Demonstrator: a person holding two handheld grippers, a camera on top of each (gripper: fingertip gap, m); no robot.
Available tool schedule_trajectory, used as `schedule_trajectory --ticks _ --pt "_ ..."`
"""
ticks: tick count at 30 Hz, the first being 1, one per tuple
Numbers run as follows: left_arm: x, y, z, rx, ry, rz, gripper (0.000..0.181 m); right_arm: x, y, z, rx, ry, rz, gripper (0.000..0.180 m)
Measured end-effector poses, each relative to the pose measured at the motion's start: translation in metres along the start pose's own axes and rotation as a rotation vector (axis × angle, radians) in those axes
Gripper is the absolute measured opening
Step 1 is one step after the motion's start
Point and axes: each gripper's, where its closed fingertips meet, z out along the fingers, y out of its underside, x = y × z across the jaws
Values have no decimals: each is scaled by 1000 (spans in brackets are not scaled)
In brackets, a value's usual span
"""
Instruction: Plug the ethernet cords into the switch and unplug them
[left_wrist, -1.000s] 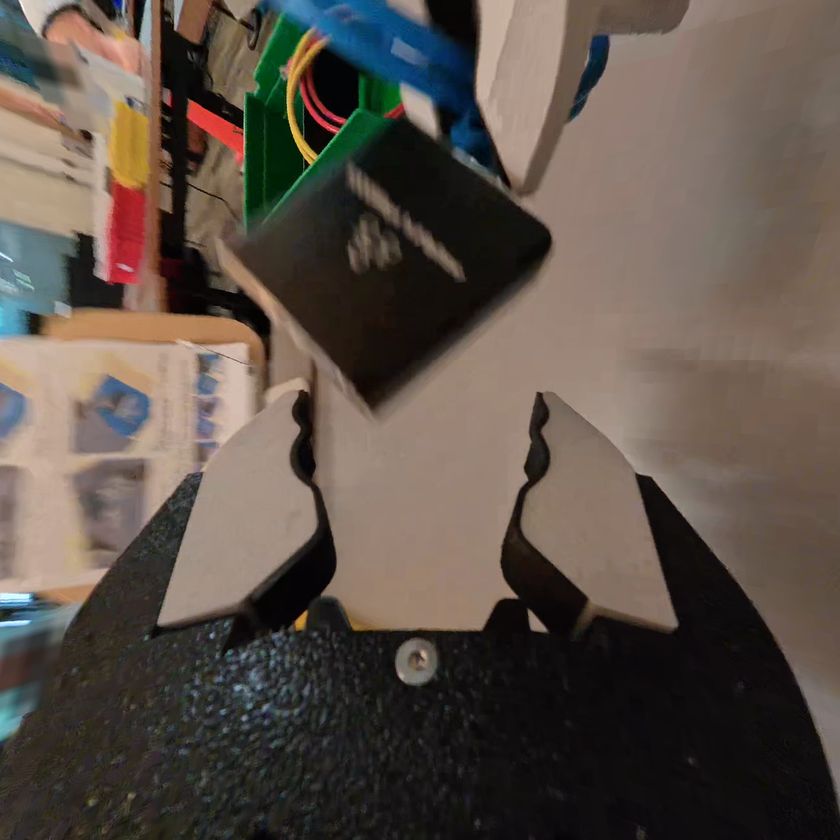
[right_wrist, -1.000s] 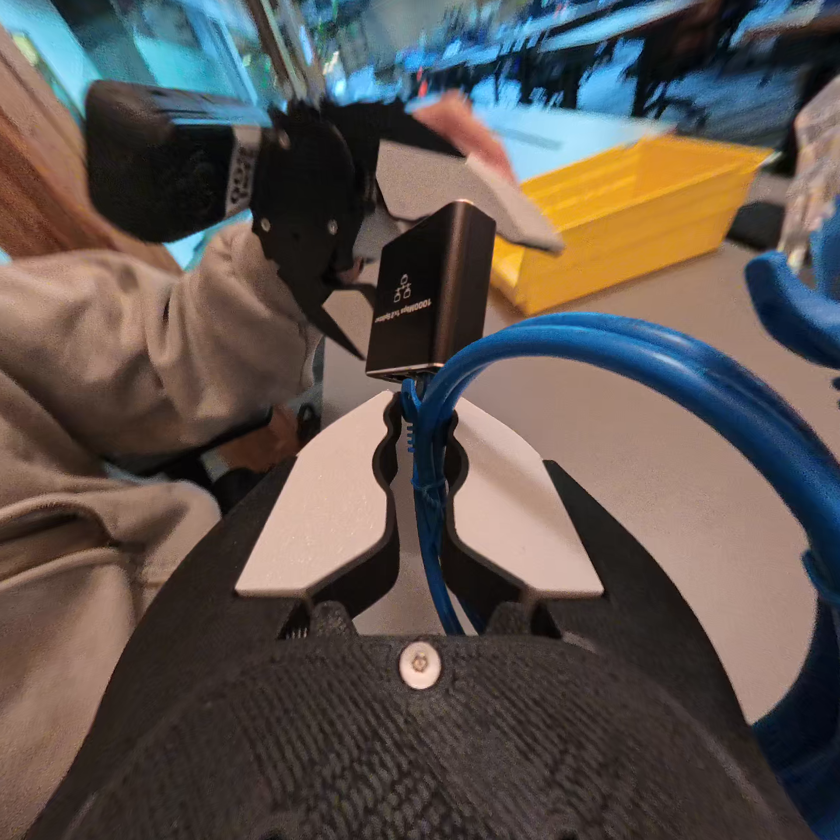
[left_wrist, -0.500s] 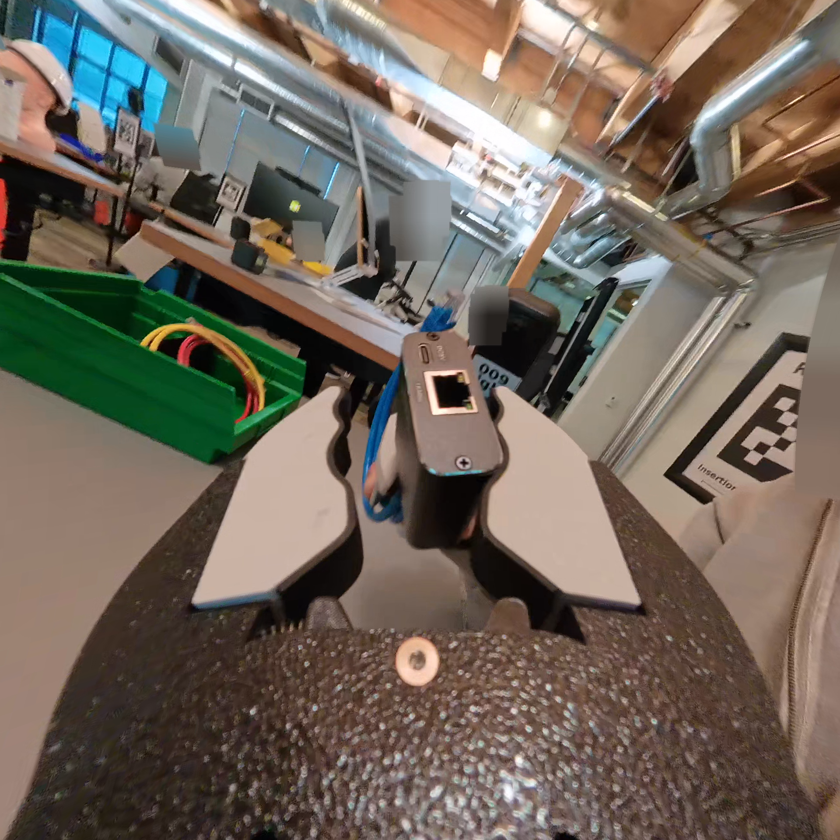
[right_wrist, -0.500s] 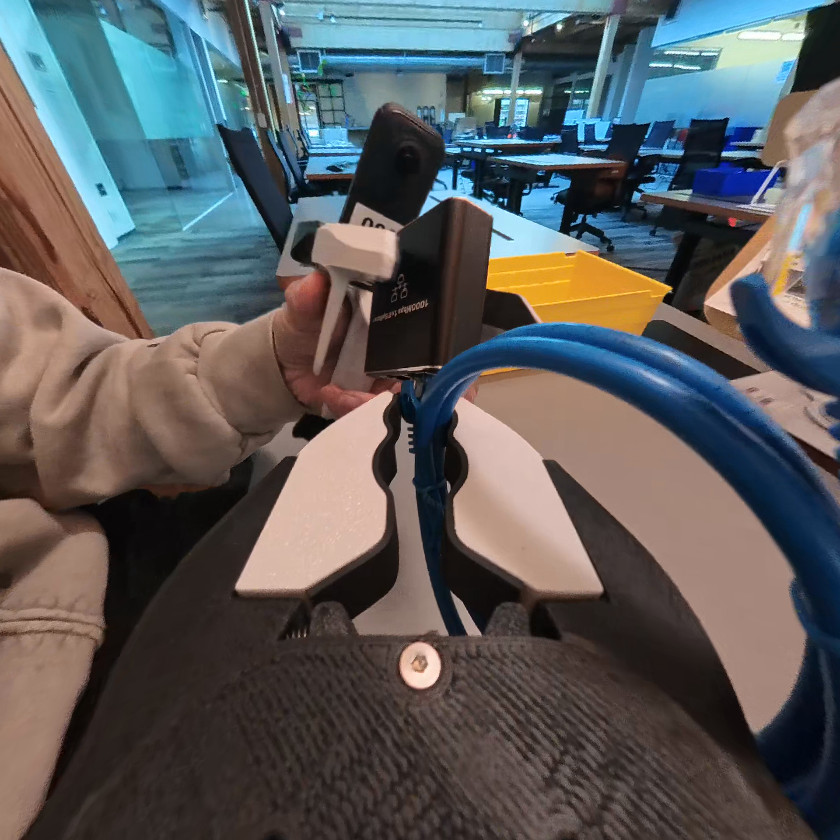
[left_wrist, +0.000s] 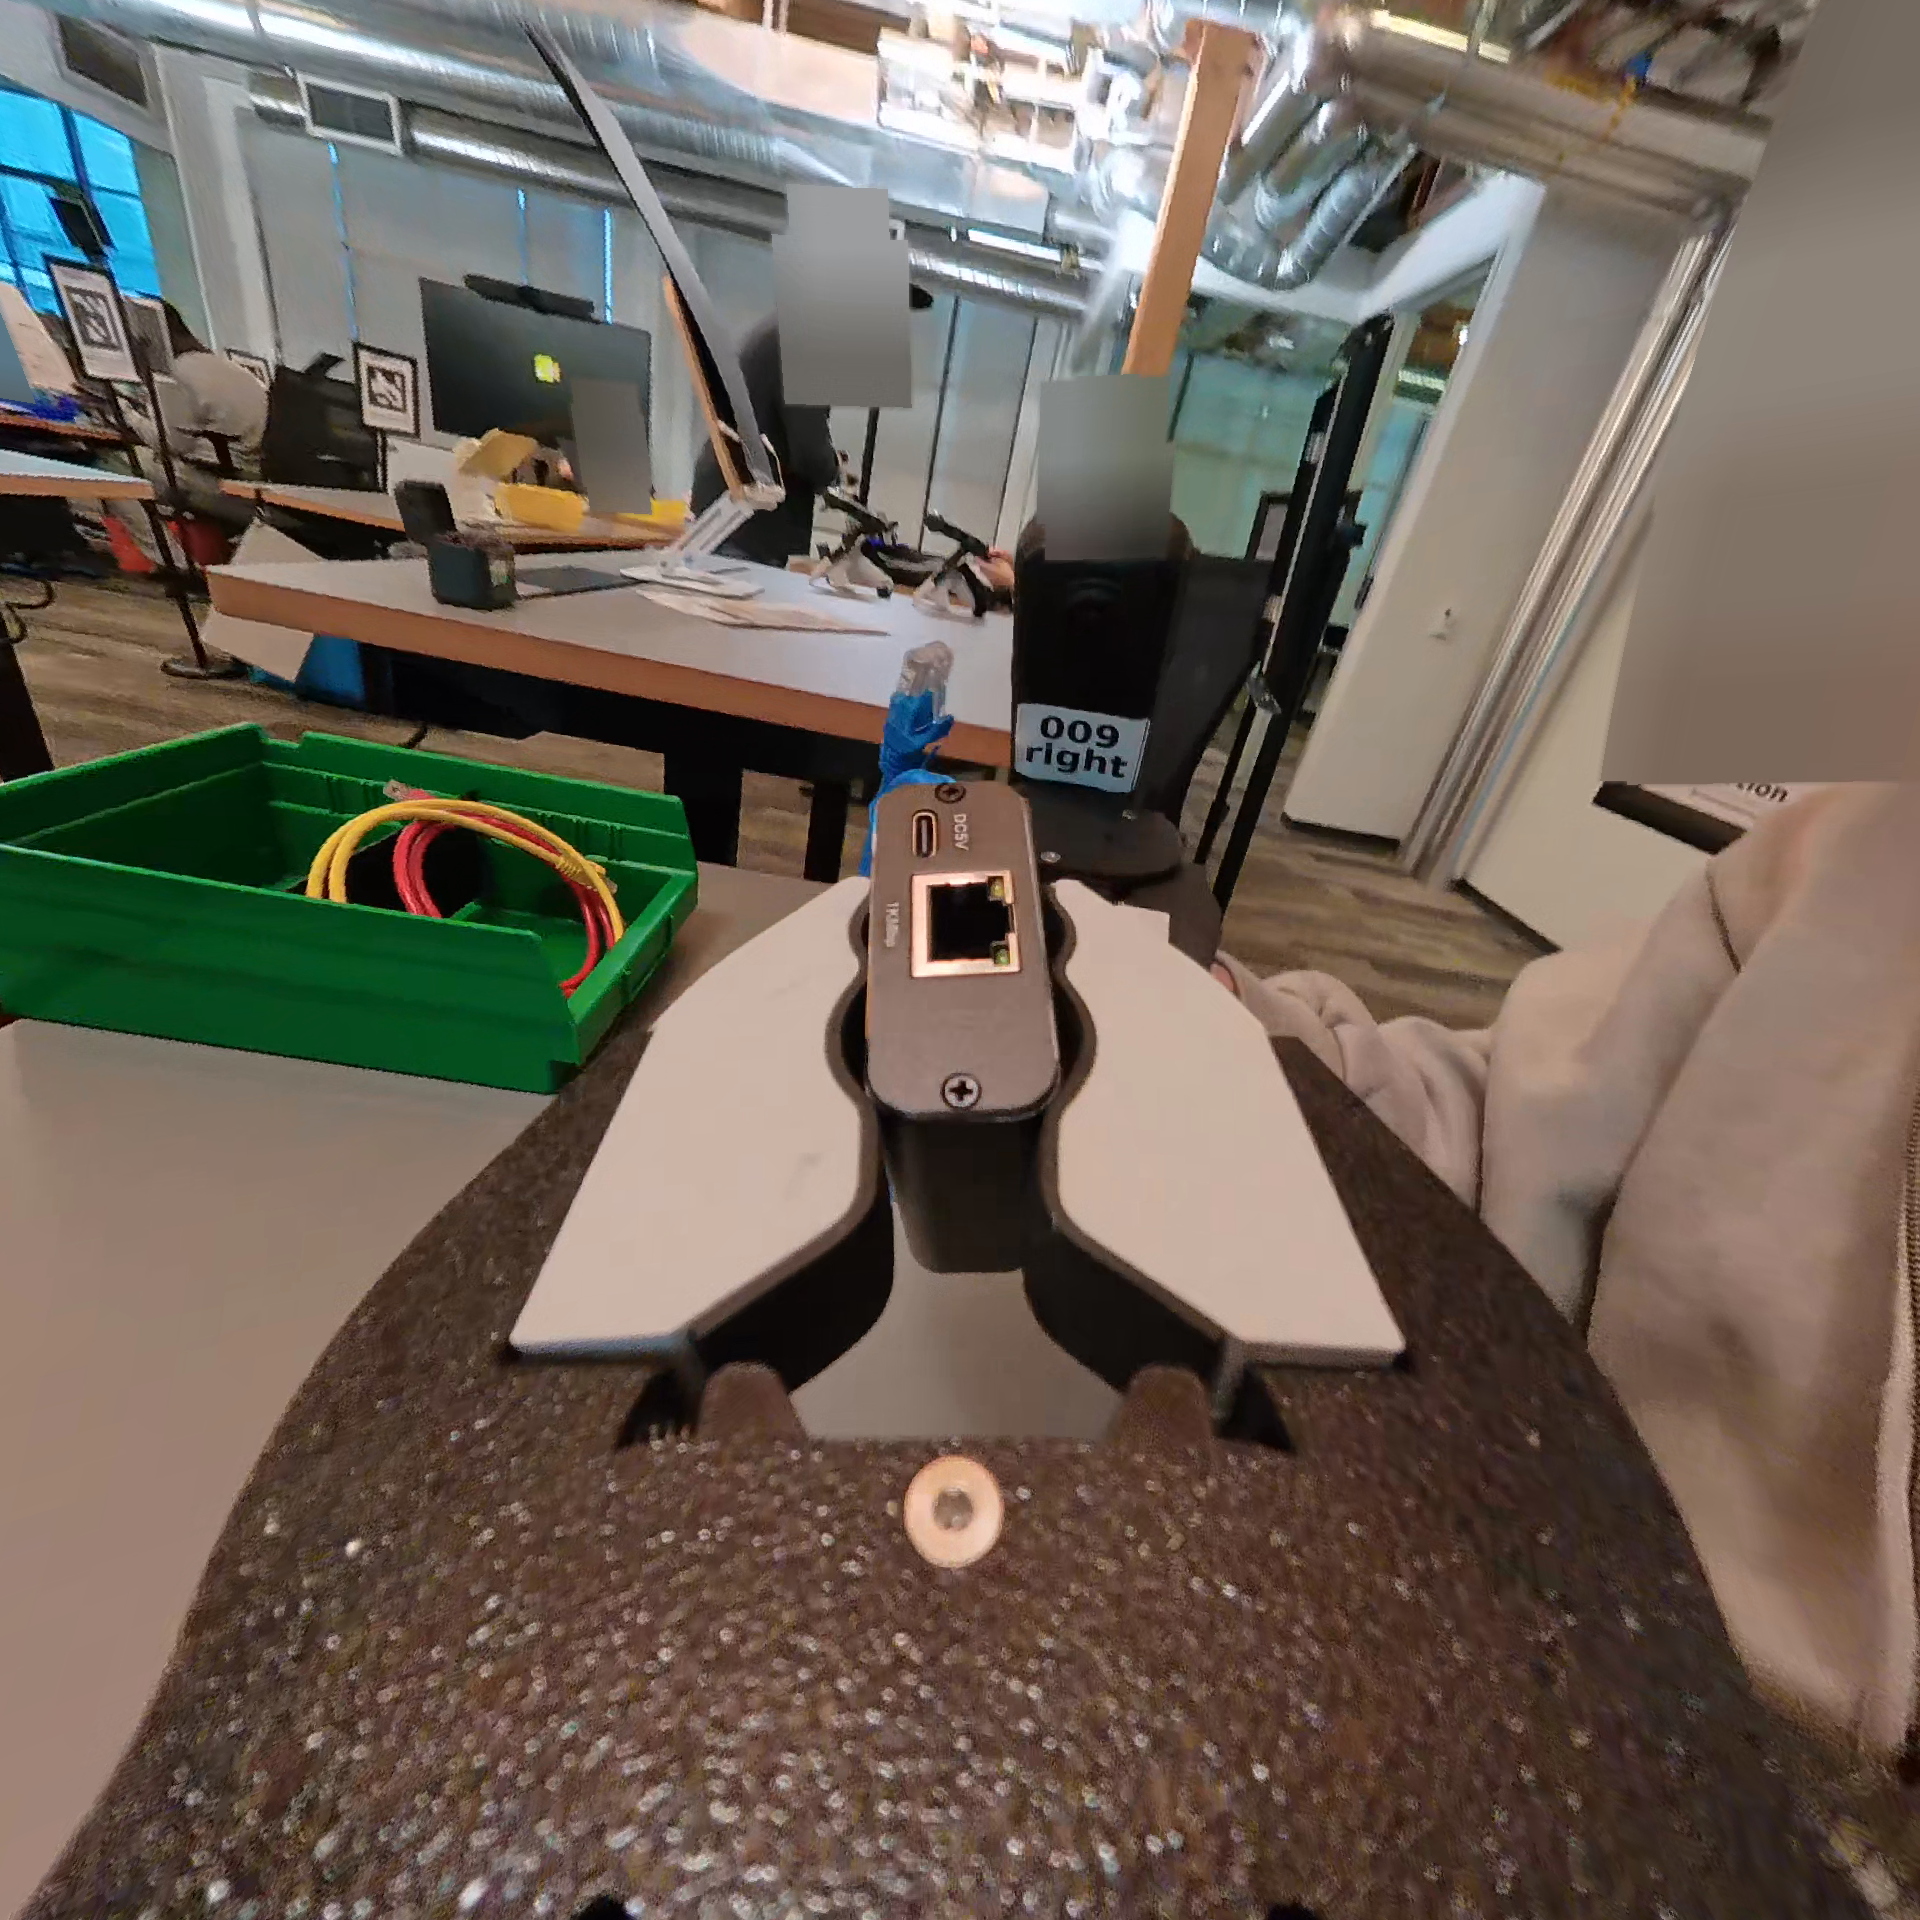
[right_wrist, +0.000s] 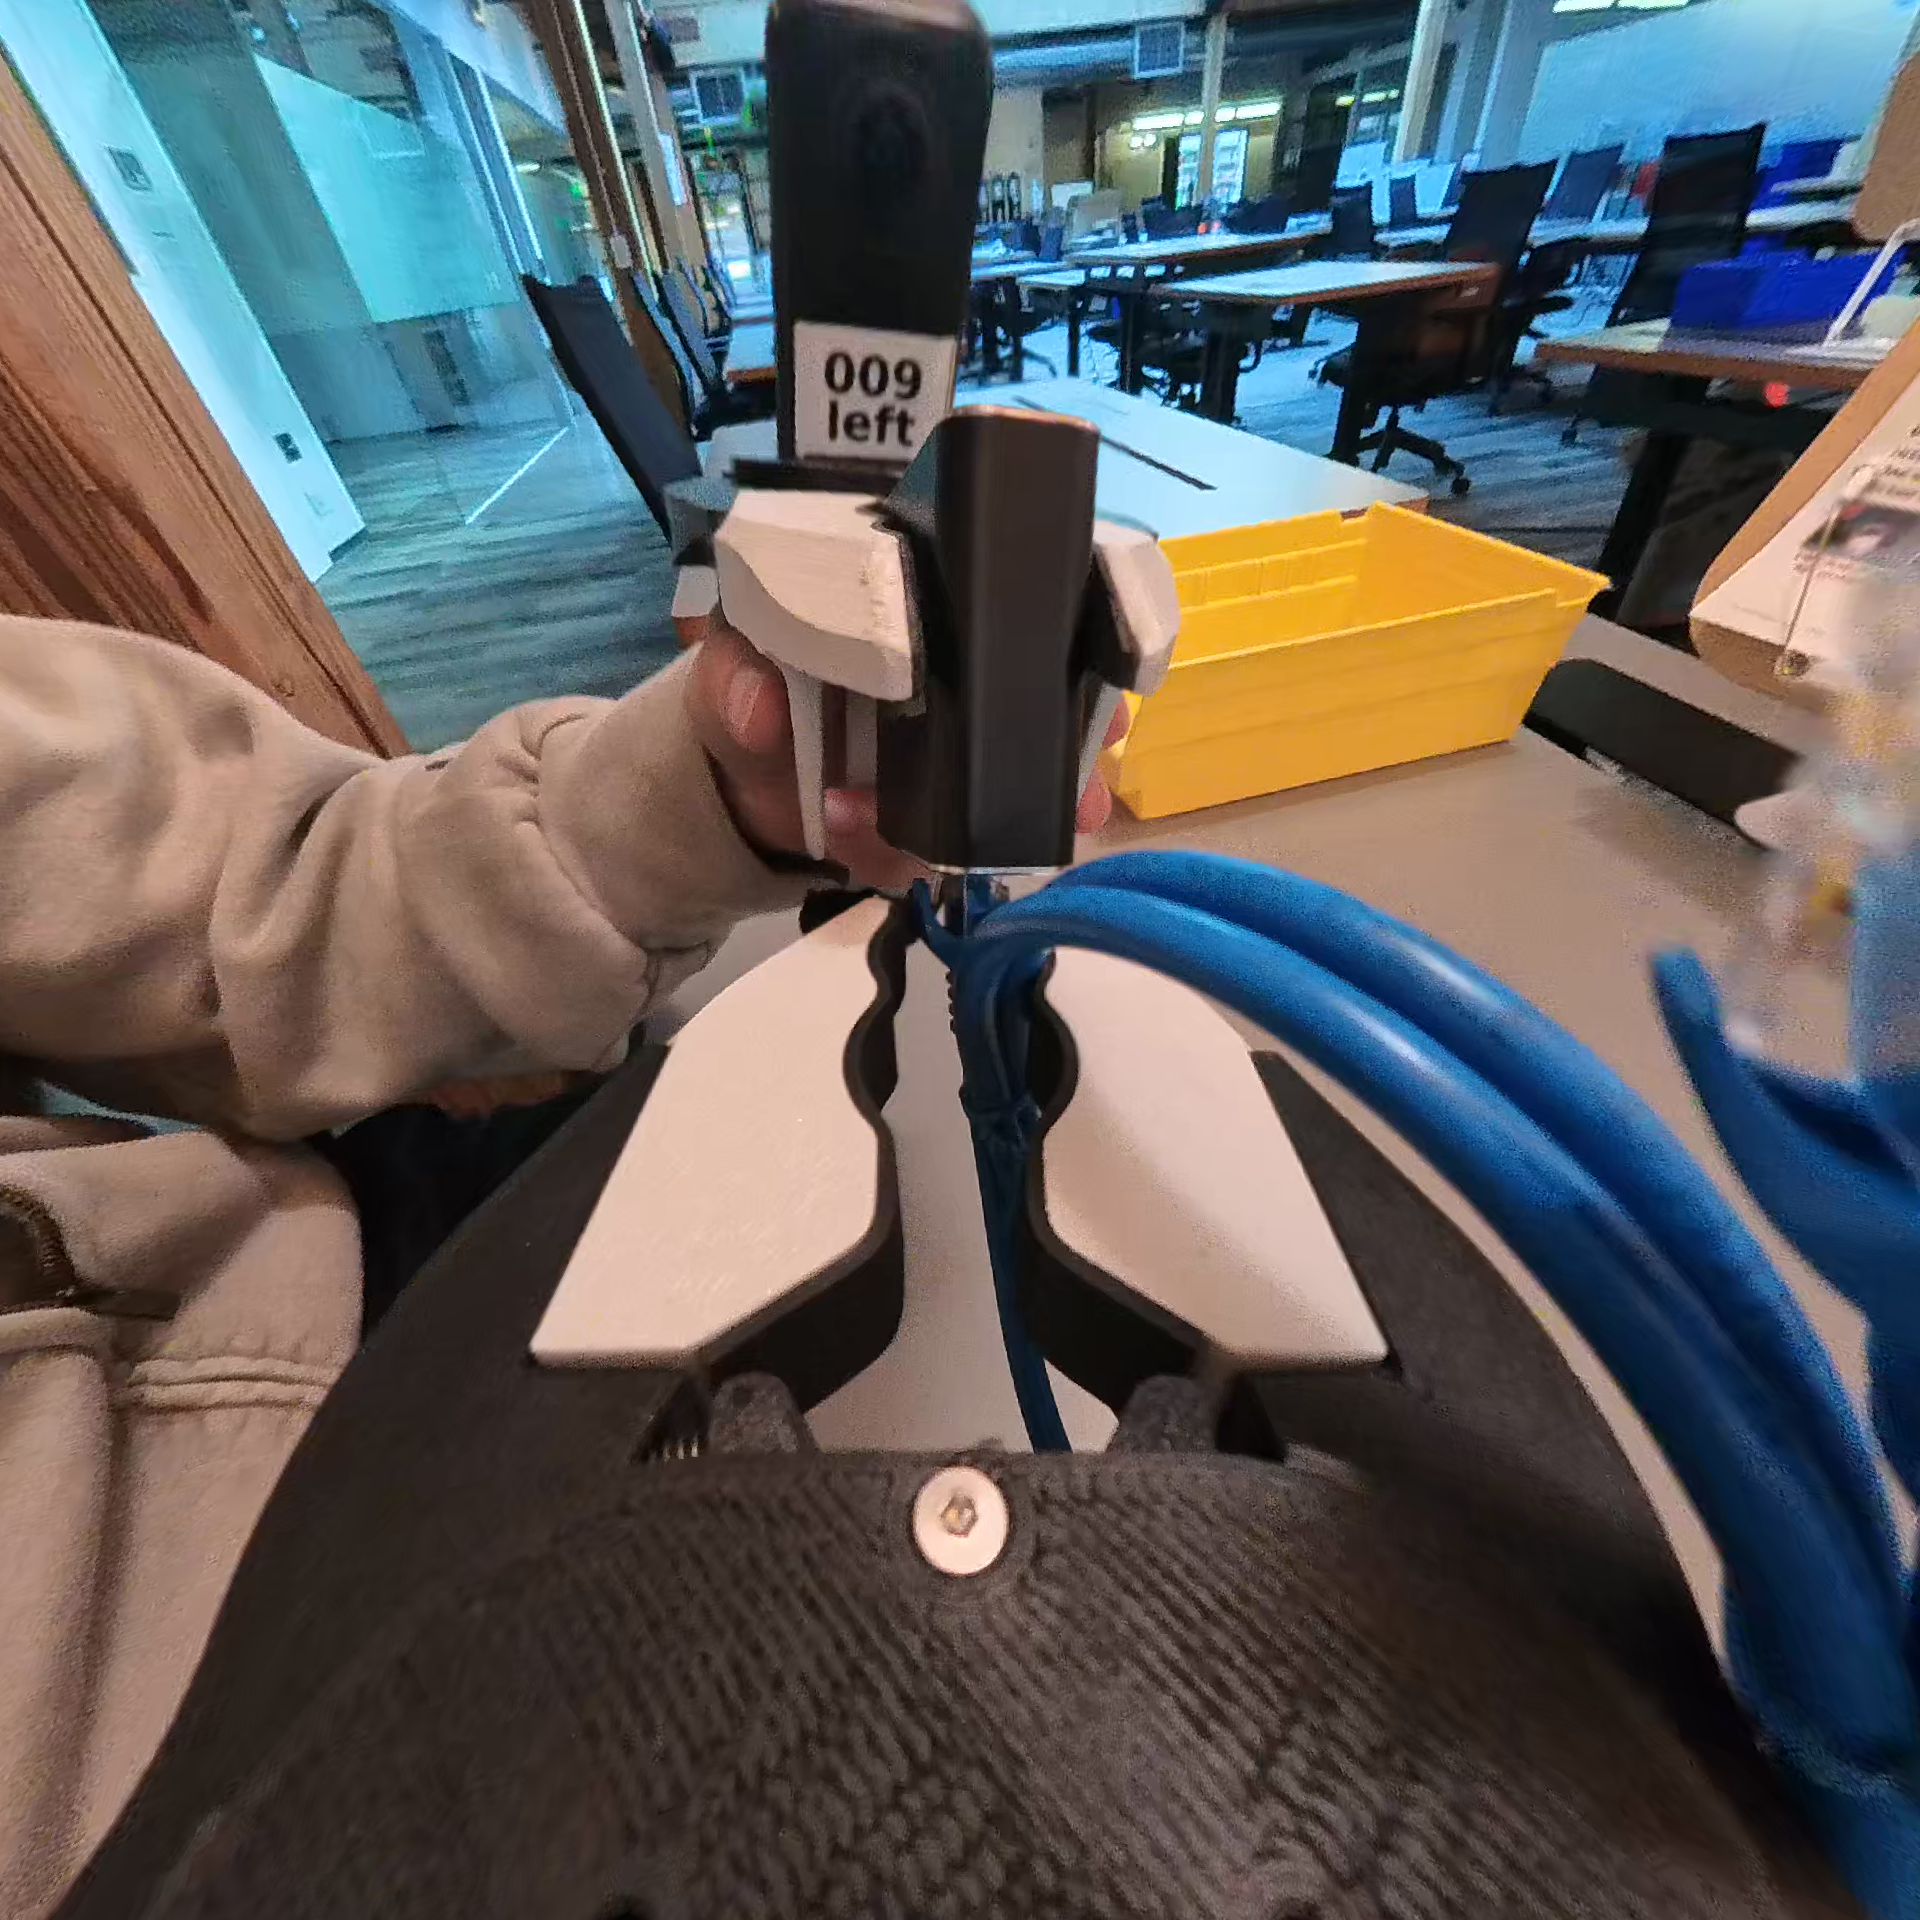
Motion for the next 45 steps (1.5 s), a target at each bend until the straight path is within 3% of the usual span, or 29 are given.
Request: schedule_trajectory --ticks 9,24,45 --pt "-18 2 12 -81 -75 24 27 17 -3 -12 31 82 20 36" --pt "-4 3 11 -166 6 45 26 13 -14 -19 107 39 55 26" --pt "-12 -2 15 -202 98 -102 26 18 -20 -20 177 58 53 23"
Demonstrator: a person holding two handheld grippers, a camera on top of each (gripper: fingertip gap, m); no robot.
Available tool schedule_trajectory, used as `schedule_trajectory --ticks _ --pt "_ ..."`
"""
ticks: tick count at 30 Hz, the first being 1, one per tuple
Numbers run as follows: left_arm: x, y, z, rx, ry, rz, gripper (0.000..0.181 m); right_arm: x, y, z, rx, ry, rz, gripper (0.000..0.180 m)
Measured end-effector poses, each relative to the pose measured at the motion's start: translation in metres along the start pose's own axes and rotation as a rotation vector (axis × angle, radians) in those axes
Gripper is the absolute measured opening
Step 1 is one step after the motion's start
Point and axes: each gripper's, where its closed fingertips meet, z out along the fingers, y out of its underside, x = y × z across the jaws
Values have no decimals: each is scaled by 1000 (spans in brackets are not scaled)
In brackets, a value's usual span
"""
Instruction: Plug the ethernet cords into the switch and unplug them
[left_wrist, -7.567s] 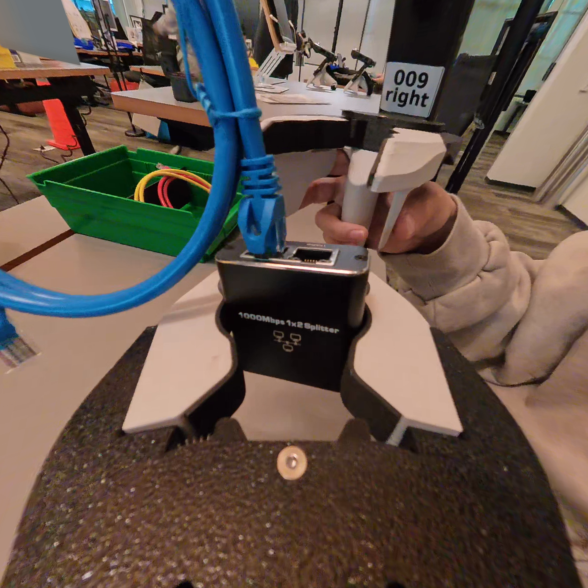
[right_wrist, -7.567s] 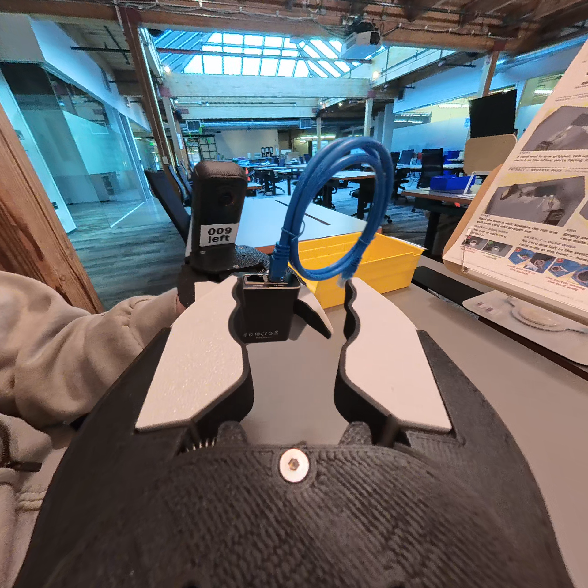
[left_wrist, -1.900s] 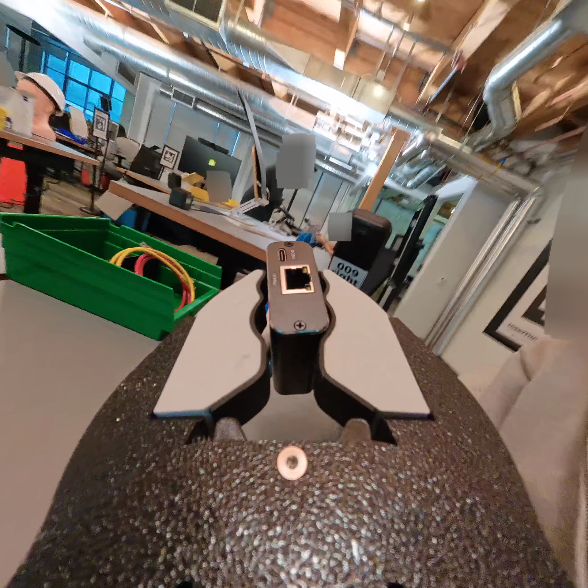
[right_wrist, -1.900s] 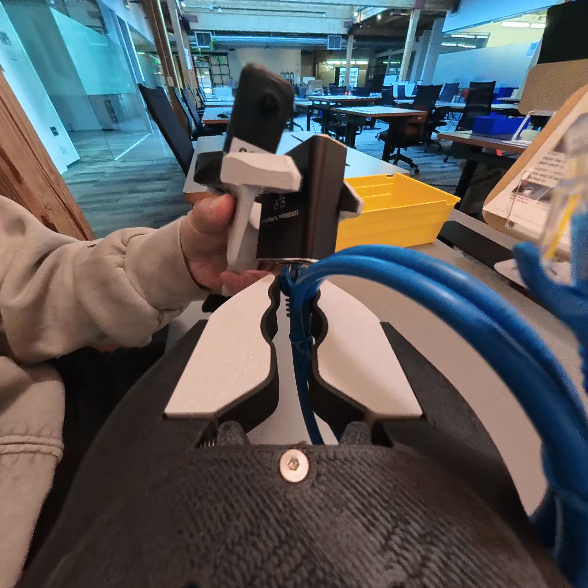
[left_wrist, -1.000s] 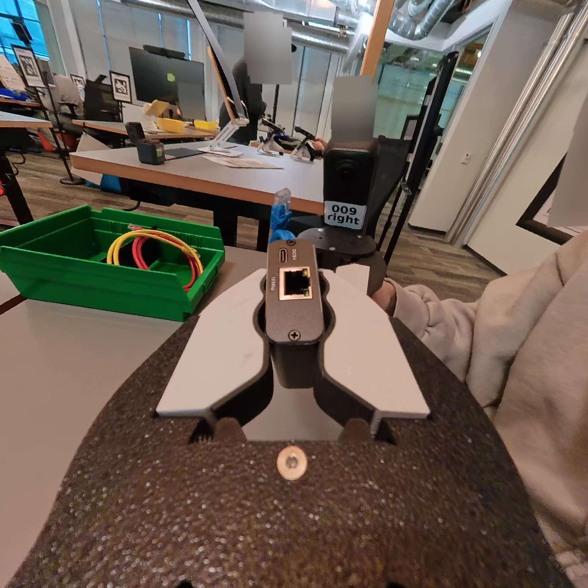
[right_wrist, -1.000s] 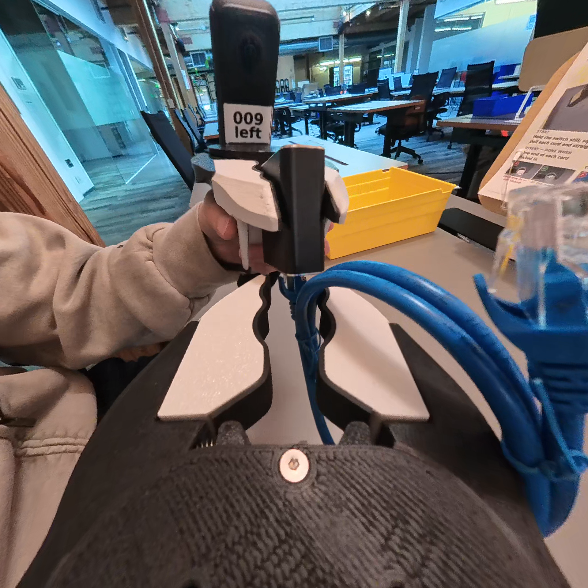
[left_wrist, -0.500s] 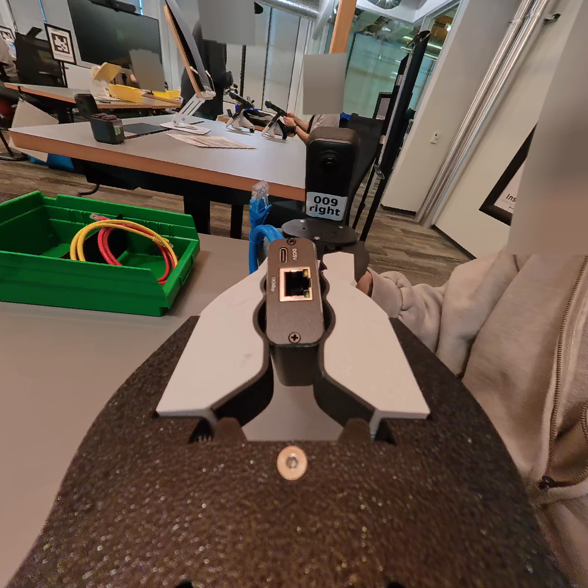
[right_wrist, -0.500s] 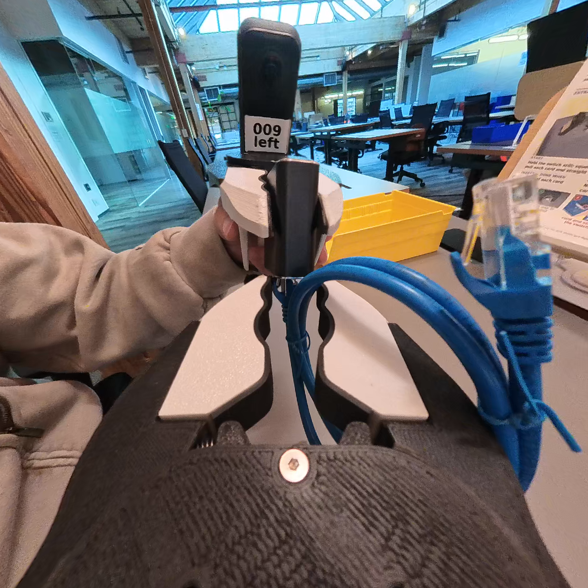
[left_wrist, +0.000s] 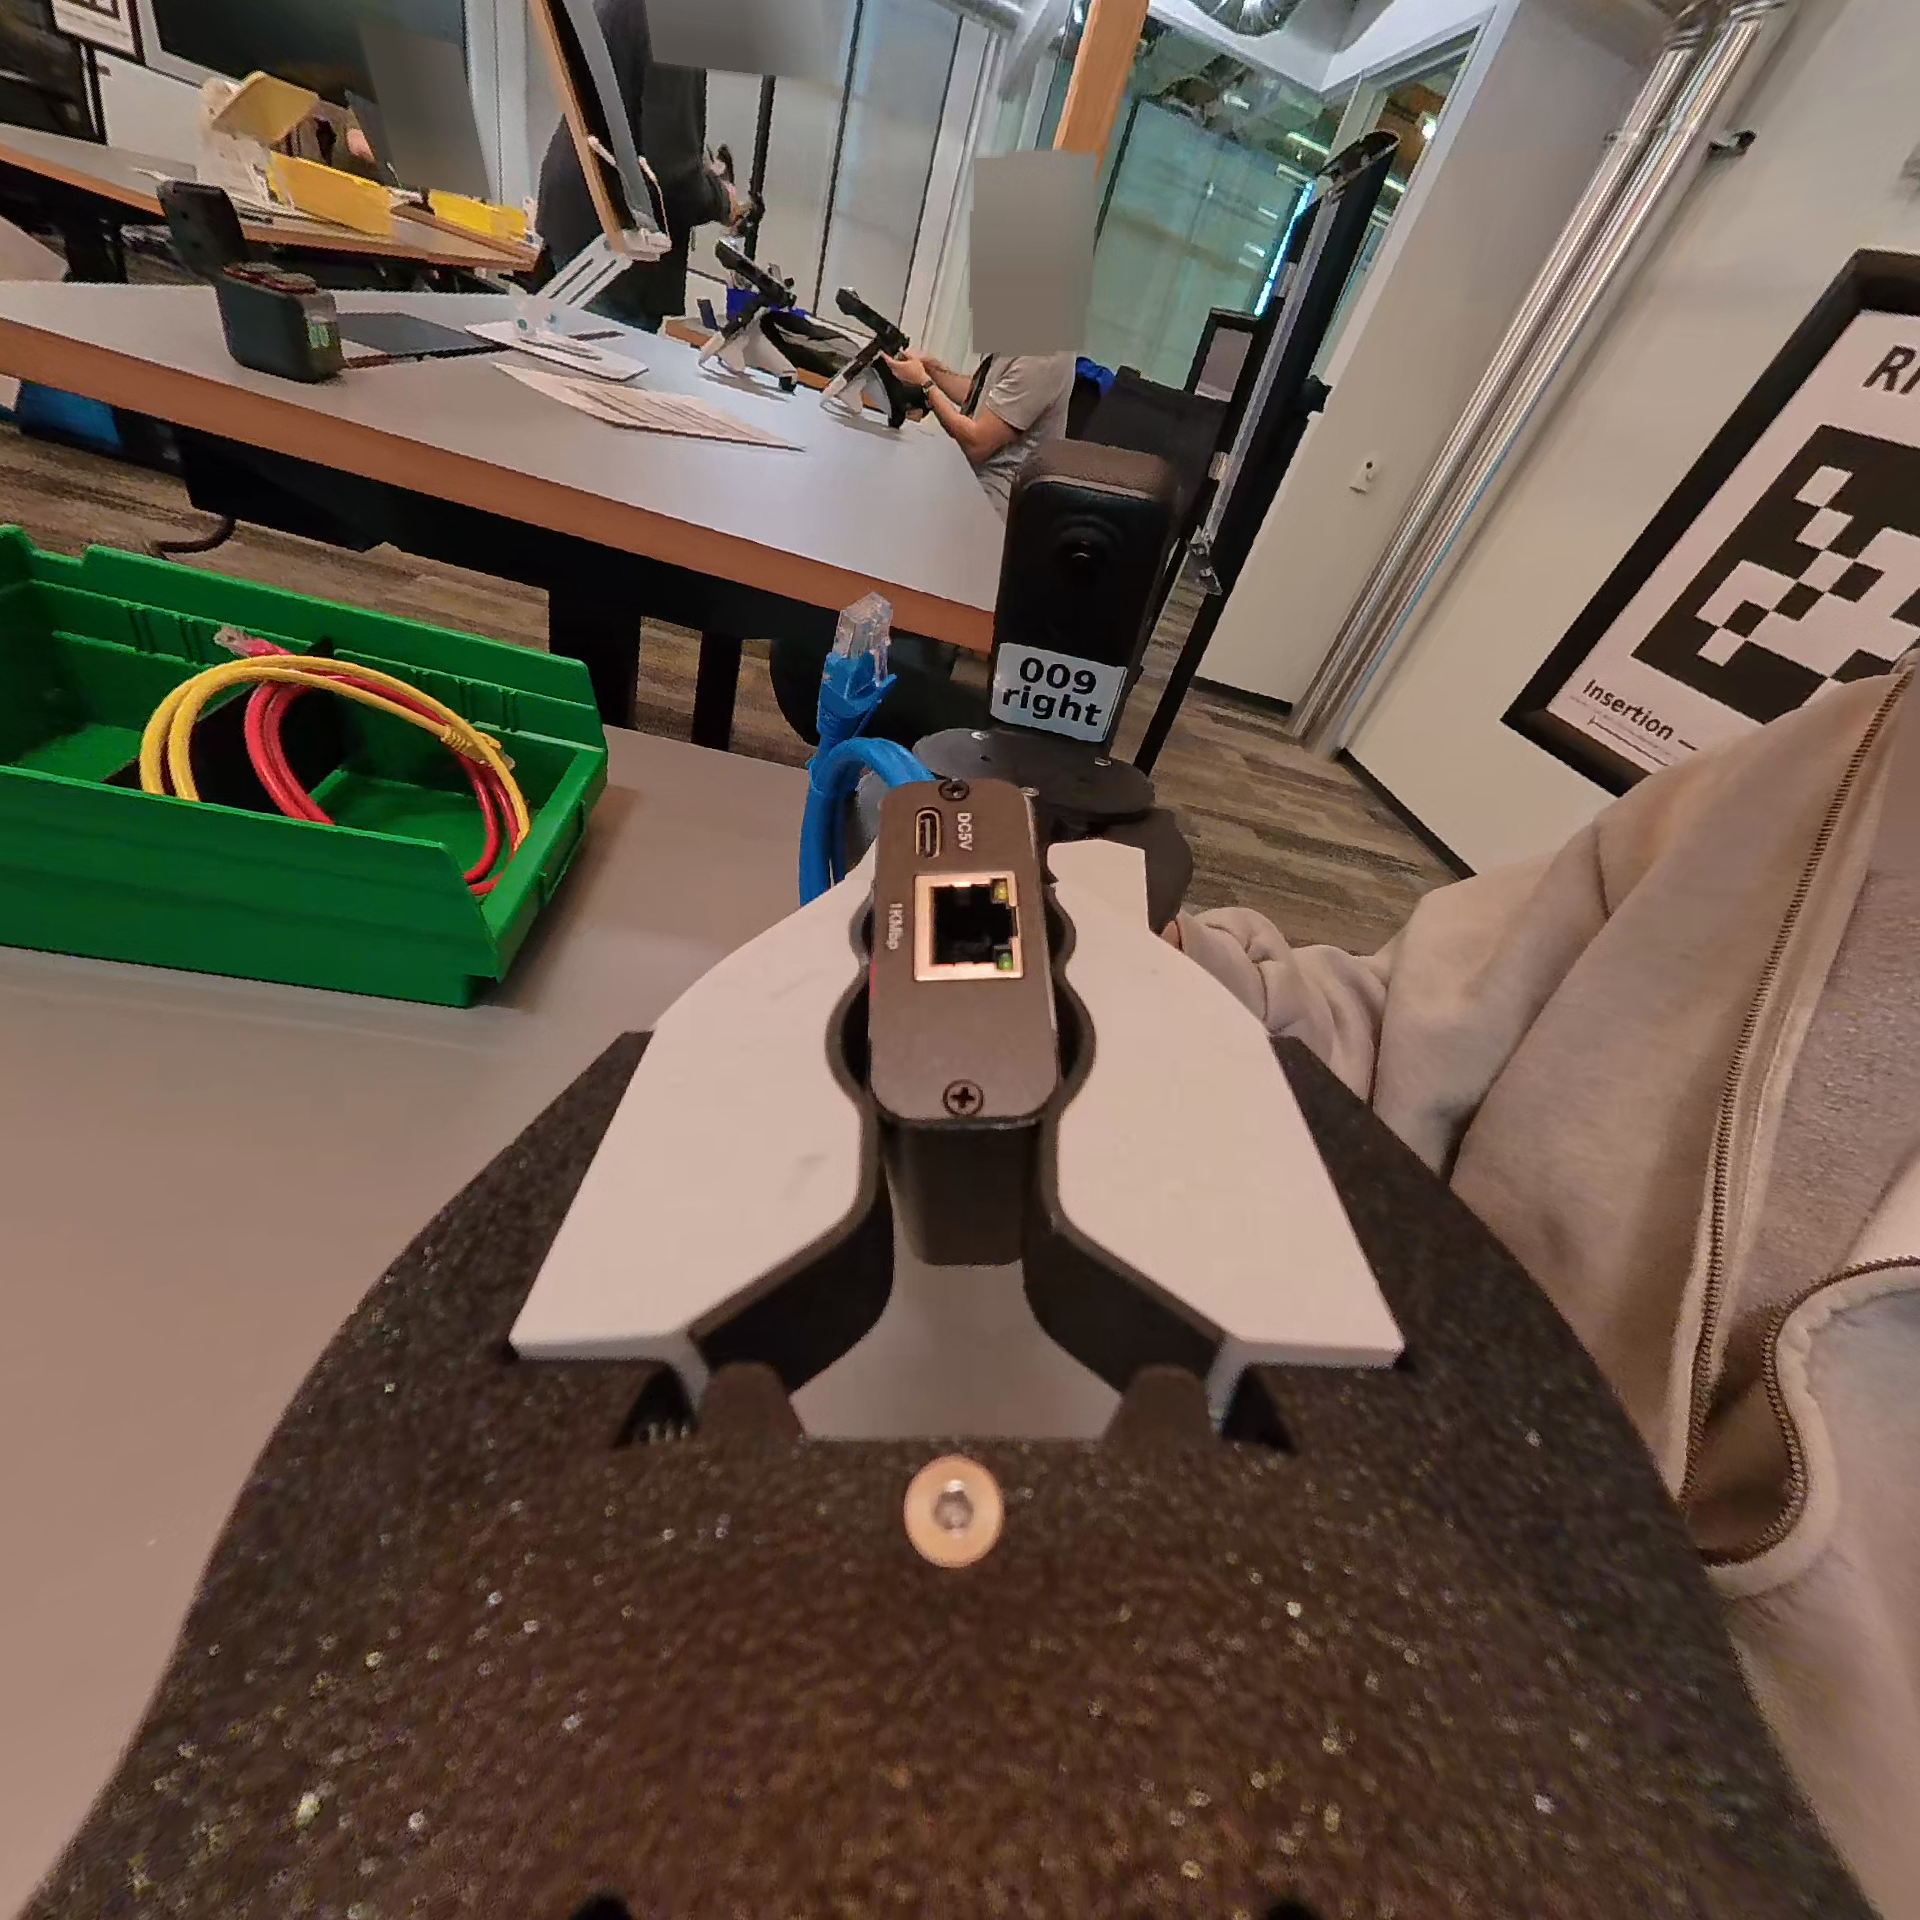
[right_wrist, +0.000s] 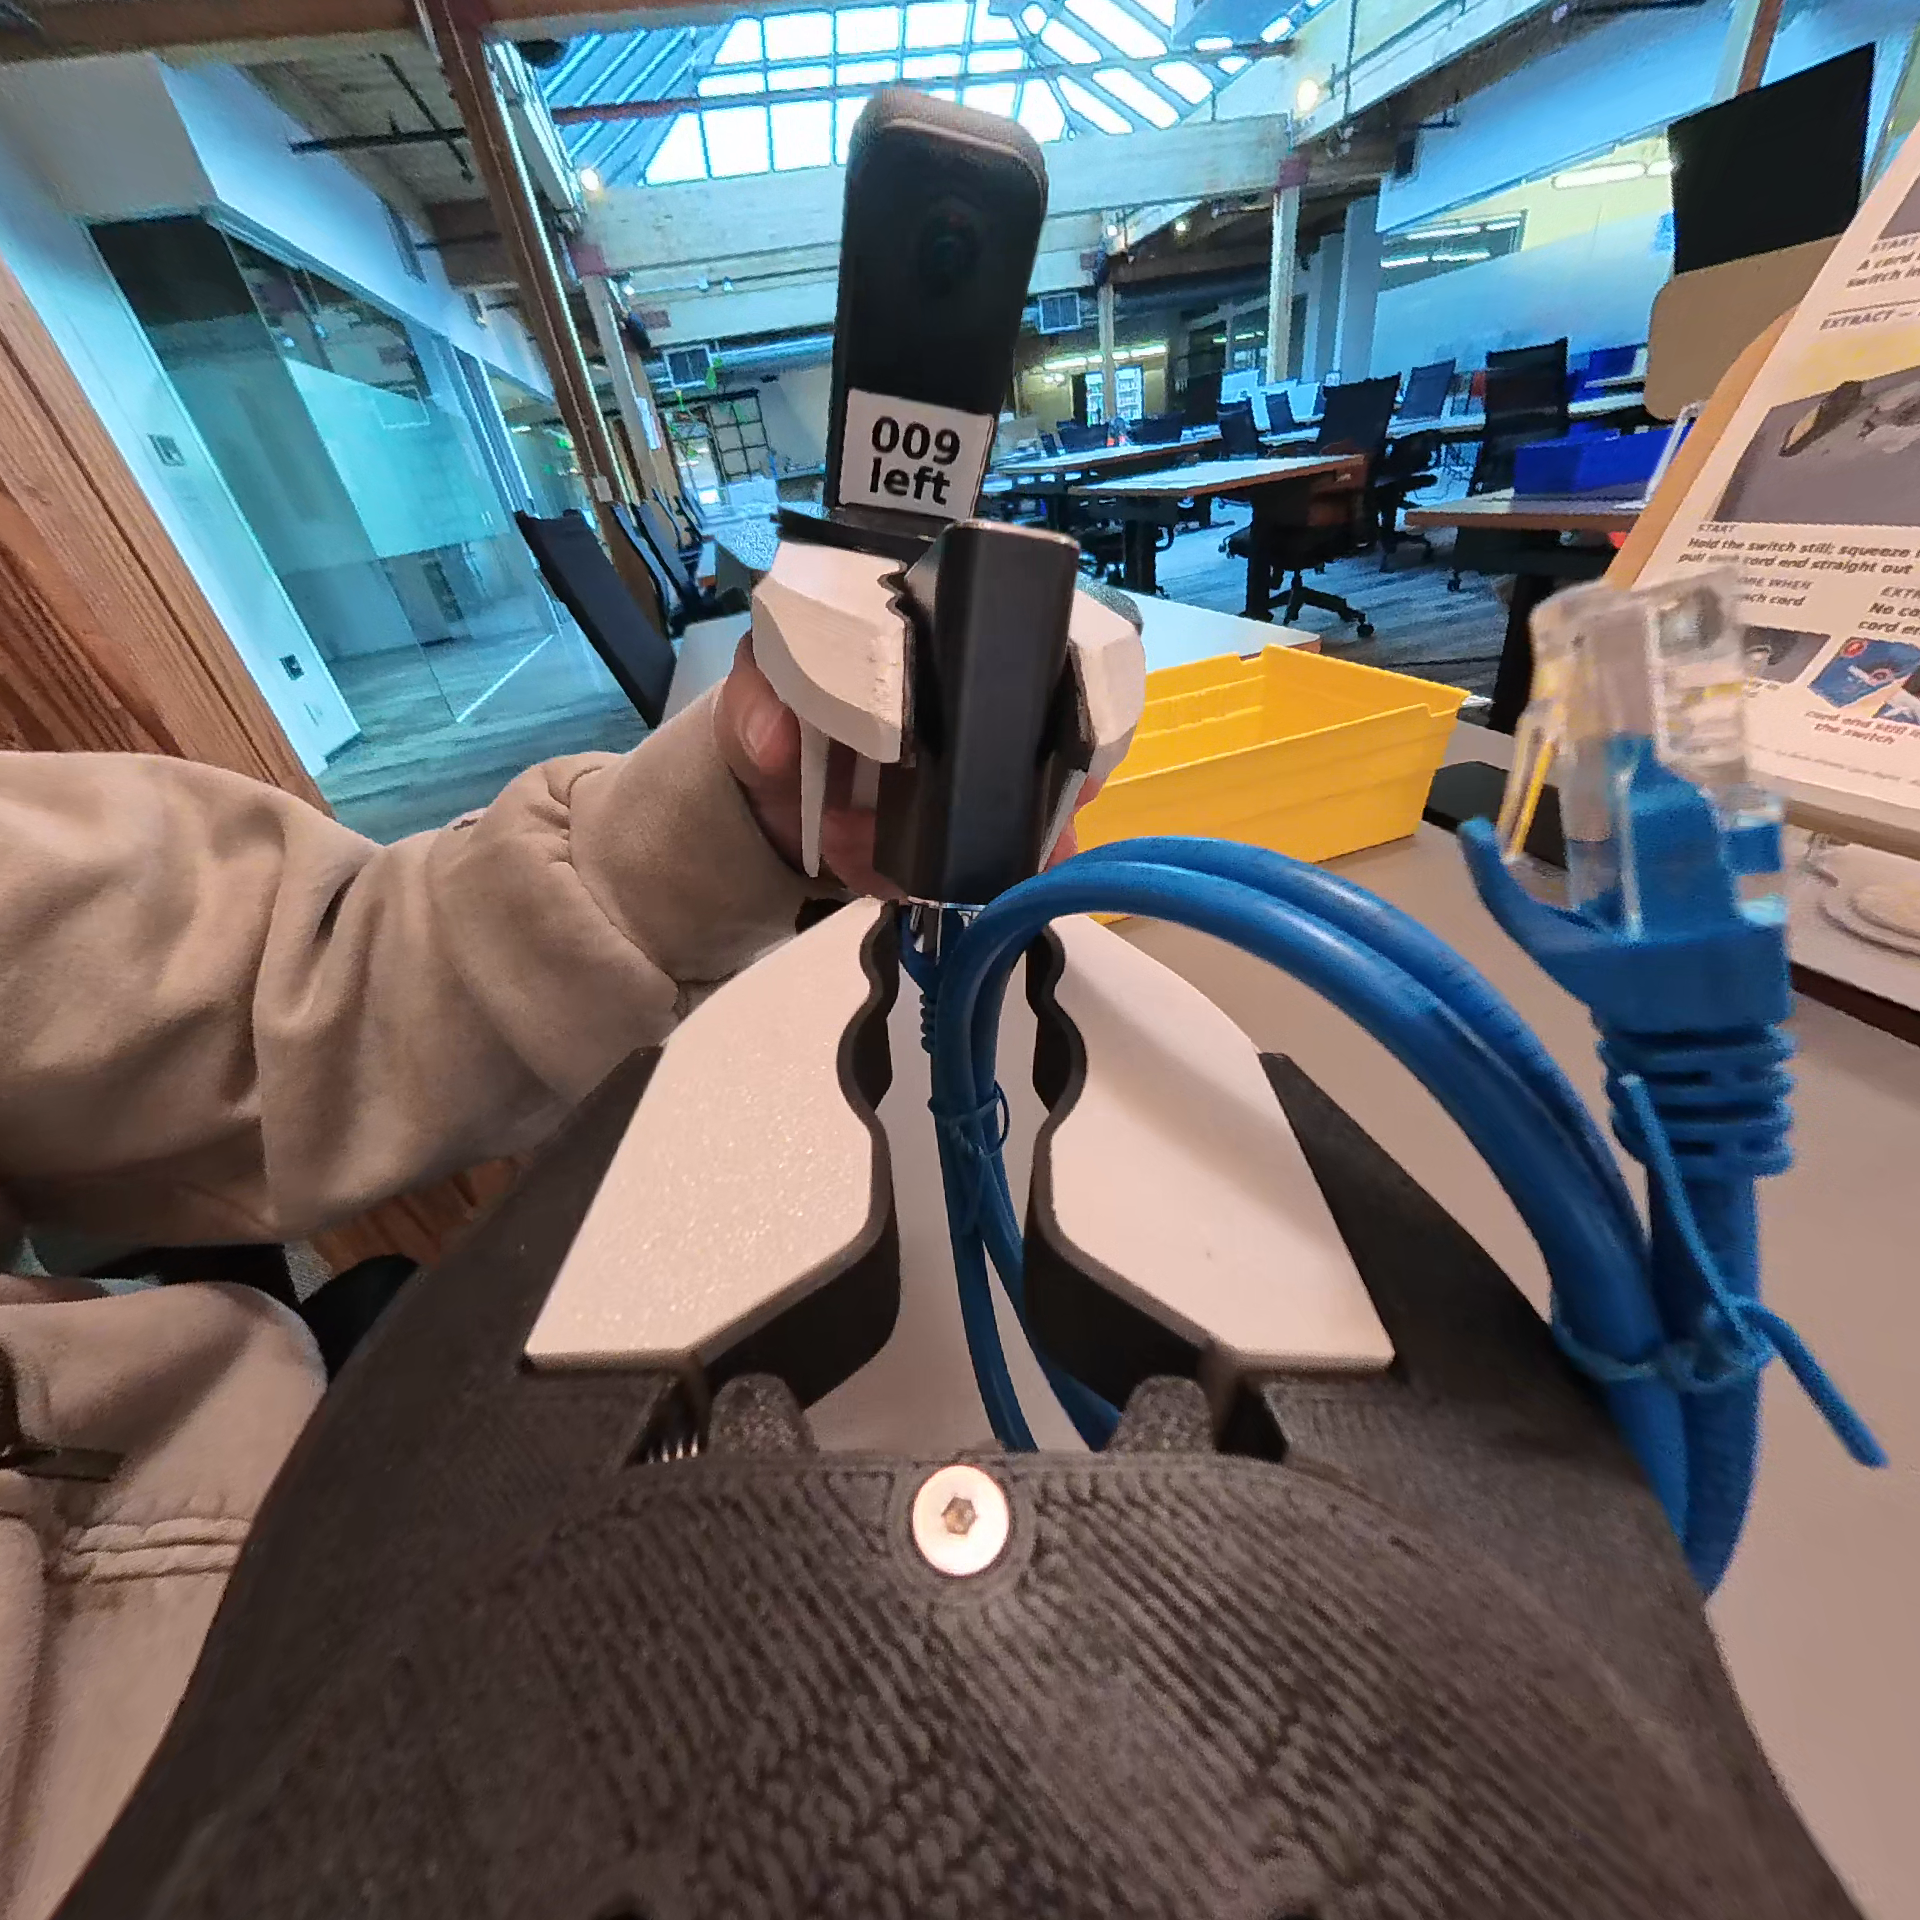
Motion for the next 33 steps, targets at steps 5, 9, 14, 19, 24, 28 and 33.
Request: schedule_trajectory --ticks 5,9,14,19,24,28,33 --pt "-5 1 2 -18 -22 4 26 5 2 0 9 14 19 22" --pt "-9 4 3 -46 -58 33 26 9 7 1 14 21 35 22" --pt "-9 5 10 -52 -59 36 26 9 9 -2 39 -2 31 24" --pt "-2 -3 21 -39 -40 68 26 5 10 2 12 25 -78 19" --pt "4 -7 22 -34 1 74 26 -2 3 -3 25 -17 -74 18" --pt "5 -5 22 -47 4 79 26 -3 4 -2 23 -43 -29 20" --pt "5 -2 21 -62 -15 96 26 -3 7 -1 -17 -36 -37 16"
